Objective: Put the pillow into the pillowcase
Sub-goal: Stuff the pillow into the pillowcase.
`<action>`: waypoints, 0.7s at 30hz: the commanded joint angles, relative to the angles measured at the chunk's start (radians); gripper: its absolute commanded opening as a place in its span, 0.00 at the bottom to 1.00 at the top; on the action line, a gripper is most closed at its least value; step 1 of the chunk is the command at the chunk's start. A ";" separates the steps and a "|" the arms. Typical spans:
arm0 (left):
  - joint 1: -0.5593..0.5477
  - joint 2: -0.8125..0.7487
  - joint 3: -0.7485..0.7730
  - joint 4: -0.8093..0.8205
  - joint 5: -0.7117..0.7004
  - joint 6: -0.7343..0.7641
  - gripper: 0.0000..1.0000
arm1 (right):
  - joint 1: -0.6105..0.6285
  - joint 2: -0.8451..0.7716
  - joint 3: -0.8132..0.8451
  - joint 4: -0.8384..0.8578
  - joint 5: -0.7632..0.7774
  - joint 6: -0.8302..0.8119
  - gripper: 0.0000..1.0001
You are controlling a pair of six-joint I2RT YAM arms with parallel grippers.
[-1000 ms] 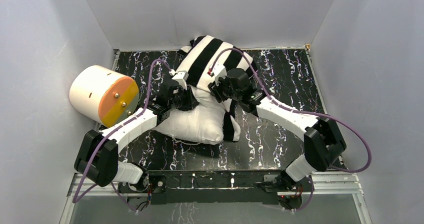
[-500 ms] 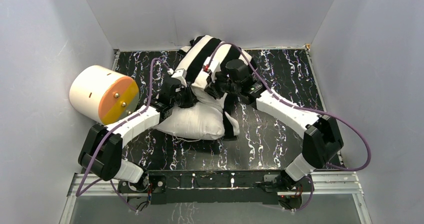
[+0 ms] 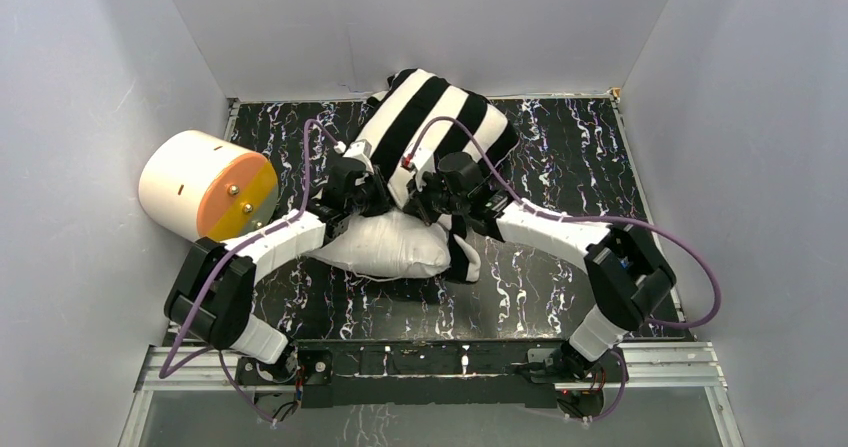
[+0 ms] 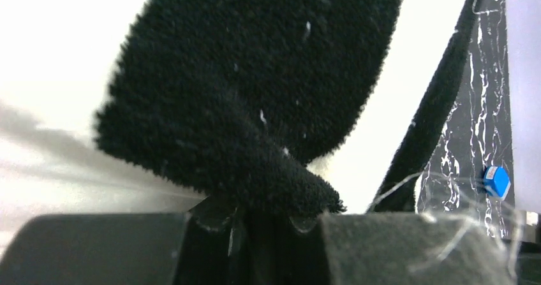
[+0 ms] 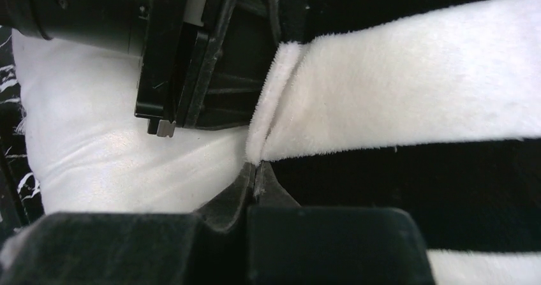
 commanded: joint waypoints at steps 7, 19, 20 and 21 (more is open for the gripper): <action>0.024 -0.143 0.028 -0.052 -0.012 0.107 0.30 | 0.003 -0.152 -0.038 -0.101 0.118 0.056 0.00; -0.092 -0.564 0.005 -0.299 0.018 0.424 0.70 | -0.038 -0.105 0.017 -0.050 0.032 0.155 0.08; -0.122 -0.575 -0.008 -0.308 -0.005 0.448 0.71 | -0.039 -0.120 0.020 -0.072 0.033 0.143 0.16; -0.154 -0.579 -0.015 -0.313 -0.039 0.466 0.72 | -0.043 -0.136 0.020 -0.097 0.038 0.123 0.24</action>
